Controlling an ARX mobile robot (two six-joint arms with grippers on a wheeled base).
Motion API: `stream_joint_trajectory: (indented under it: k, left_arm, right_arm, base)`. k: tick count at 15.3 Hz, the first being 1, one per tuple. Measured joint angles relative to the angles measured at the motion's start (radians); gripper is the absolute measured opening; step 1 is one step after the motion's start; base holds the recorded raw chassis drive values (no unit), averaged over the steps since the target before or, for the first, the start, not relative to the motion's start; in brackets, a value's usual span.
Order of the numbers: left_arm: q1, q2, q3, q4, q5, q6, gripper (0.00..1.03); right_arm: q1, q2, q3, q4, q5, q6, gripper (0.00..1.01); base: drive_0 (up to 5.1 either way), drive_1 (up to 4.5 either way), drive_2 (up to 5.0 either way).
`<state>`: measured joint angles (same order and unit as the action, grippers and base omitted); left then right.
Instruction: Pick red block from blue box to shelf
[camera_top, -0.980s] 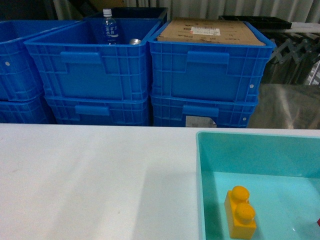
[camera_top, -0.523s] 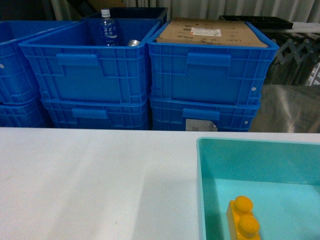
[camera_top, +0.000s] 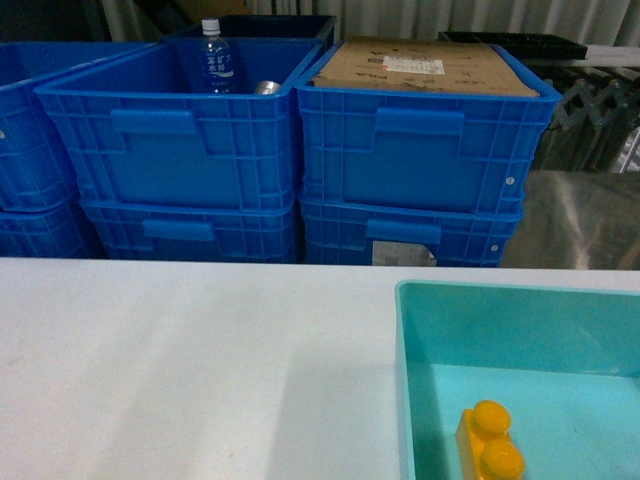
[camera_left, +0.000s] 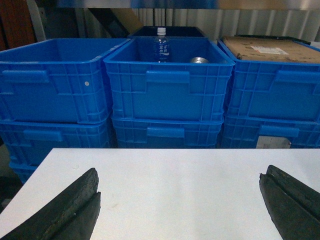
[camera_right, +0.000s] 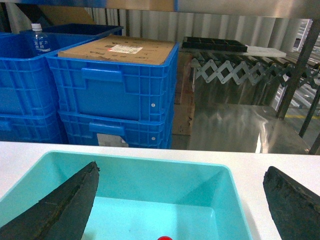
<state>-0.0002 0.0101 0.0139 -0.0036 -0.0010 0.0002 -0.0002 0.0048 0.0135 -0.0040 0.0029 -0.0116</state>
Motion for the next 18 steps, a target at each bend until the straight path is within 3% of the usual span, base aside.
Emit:
stream_joint_trajectory:
  k: [5, 7, 10, 13, 15, 17, 18]
  left_arm:
    - [0.000, 0.000, 0.000, 0.000, 0.000, 0.000, 0.98]
    - [0.000, 0.000, 0.000, 0.000, 0.000, 0.000, 0.98]
    - [0.000, 0.000, 0.000, 0.000, 0.000, 0.000, 0.98]
    - [0.000, 0.000, 0.000, 0.000, 0.000, 0.000, 0.98]
    - [0.000, 0.000, 0.000, 0.000, 0.000, 0.000, 0.98]
    - [0.000, 0.000, 0.000, 0.000, 0.000, 0.000, 0.98]
    - [0.000, 0.000, 0.000, 0.000, 0.000, 0.000, 0.98]
  right_arm:
    - [0.000, 0.000, 0.000, 0.000, 0.000, 0.000, 0.98]
    - [-0.006, 0.043, 0.004, -0.004, -0.018, 0.025, 0.98]
    - [0.043, 0.242, 0.028, 0.064, -0.007, 0.076, 0.98]
    - [0.092, 0.604, 0.167, 0.187, 0.000, 0.147, 0.98]
    - [0.106, 0.904, 0.278, 0.237, -0.080, 0.200, 0.98]
    - [0.136, 1.176, 0.433, 0.316, -0.065, 0.206, 0.98]
    - [0.163, 1.296, 0.494, 0.336, -0.022, 0.205, 0.98]
  base:
    - [0.0, 0.00, 0.0]
    - [0.0, 0.00, 0.0]
    - [0.0, 0.00, 0.0]
    - [0.0, 0.00, 0.0]
    - [0.0, 0.00, 0.0]
    - [0.0, 0.00, 0.0]
    - [0.0, 0.00, 0.0]
